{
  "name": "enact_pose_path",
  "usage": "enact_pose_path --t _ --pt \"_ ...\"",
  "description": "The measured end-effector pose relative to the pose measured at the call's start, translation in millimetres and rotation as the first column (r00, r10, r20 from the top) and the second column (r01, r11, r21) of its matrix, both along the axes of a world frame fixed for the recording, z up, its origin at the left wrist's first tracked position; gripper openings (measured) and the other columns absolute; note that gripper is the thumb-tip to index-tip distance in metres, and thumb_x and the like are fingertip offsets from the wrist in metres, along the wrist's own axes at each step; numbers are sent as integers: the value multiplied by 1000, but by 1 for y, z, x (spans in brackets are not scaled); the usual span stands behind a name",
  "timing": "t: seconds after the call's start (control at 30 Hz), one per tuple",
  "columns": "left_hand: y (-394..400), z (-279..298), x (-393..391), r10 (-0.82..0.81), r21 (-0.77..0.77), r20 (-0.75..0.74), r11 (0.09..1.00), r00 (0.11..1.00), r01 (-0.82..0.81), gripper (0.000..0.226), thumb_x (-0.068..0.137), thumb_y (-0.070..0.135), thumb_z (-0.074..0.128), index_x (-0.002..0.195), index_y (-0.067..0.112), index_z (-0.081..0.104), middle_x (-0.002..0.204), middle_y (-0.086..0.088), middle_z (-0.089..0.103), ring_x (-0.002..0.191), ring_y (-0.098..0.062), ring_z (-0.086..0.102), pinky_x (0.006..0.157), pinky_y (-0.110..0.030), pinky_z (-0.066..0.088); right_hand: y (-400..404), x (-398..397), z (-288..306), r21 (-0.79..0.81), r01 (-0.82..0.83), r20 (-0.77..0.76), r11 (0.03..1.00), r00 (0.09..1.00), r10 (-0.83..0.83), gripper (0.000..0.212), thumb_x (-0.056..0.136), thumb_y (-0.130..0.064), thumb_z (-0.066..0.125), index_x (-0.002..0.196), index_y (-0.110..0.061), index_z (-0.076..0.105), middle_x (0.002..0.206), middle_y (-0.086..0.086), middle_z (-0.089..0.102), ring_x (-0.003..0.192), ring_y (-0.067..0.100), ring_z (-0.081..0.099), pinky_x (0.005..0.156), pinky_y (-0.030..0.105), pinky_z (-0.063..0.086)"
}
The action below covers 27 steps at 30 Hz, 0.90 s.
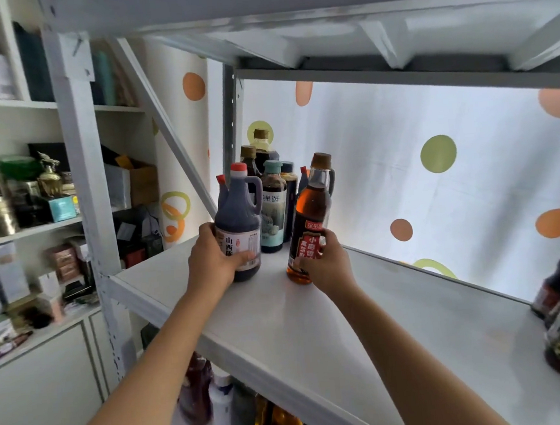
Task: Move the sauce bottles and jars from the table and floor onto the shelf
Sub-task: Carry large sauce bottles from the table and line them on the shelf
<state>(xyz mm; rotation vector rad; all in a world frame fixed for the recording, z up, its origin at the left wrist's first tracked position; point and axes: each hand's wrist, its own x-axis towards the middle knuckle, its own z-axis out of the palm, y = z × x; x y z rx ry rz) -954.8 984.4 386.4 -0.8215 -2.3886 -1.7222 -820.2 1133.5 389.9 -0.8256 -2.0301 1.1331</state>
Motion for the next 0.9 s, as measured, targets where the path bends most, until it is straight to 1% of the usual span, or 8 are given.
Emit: enact_pose_path --t 0.1,0.17,0.27,0.37,0.5,0.57,0.77,0.9 --pt "11 -1 -24 -18 18 24 1000 1000 18 78 65 27 89 126 12 43 131 -9 59 119 -31 57 96 -45 50 10 -19 1 -4 10 -12 1000 1000 -10 56 77 -8 74 127 -21 51 108 0 68 100 22 65 88 40 55" --pt "19 -3 -34 -22 31 28 999 999 21 75 68 23 88 127 11 43 132 -9 58 120 -31 56 95 -43 49 15 -28 0 16 29 -16 999 999 -29 53 79 -8 73 126 -20 52 108 1 69 101 23 65 87 38 55" --pt "30 -11 -45 2 57 8 998 1000 -2 75 71 24 86 132 11 44 134 -10 57 123 -30 54 97 -41 48 23 -42 -2 48 27 0 998 1000 -27 52 79 -9 74 125 -20 52 108 0 67 100 22 64 84 34 53" --pt "39 -19 -50 3 76 -11 997 1000 -2 76 75 26 82 139 15 42 139 -8 53 127 -29 51 100 -42 46 27 -53 -5 62 26 4 998 1000 -26 47 81 -10 74 118 -25 50 105 -2 66 99 22 64 85 35 53" --pt "44 -25 -55 -29 96 -13 995 999 30 74 79 27 78 142 17 39 142 -6 50 129 -27 49 102 -40 44 27 -70 -11 124 95 -7 988 996 -94 55 80 -17 76 129 -22 51 114 3 63 102 24 62 87 37 53" --pt "44 -27 -56 -21 95 -27 995 999 23 73 80 29 77 142 19 39 142 -5 51 129 -27 50 102 -40 45 27 -74 -14 152 114 -9 982 993 -114 55 80 -20 76 129 -20 51 116 6 59 102 26 60 88 37 52" --pt "45 -30 -57 0 111 -86 994 996 10 67 81 28 76 139 18 43 138 -5 55 125 -26 54 100 -40 48 30 -75 -23 170 132 -53 977 991 -125 53 82 -22 75 129 -20 51 116 5 61 102 26 61 85 36 50" --pt "44 -32 -58 29 123 -120 992 992 -14 64 82 26 76 138 17 45 136 -4 57 124 -26 55 101 -40 48 29 -75 -27 199 153 -42 968 988 -148 59 85 -25 73 137 -19 46 123 6 59 108 27 59 89 37 49"
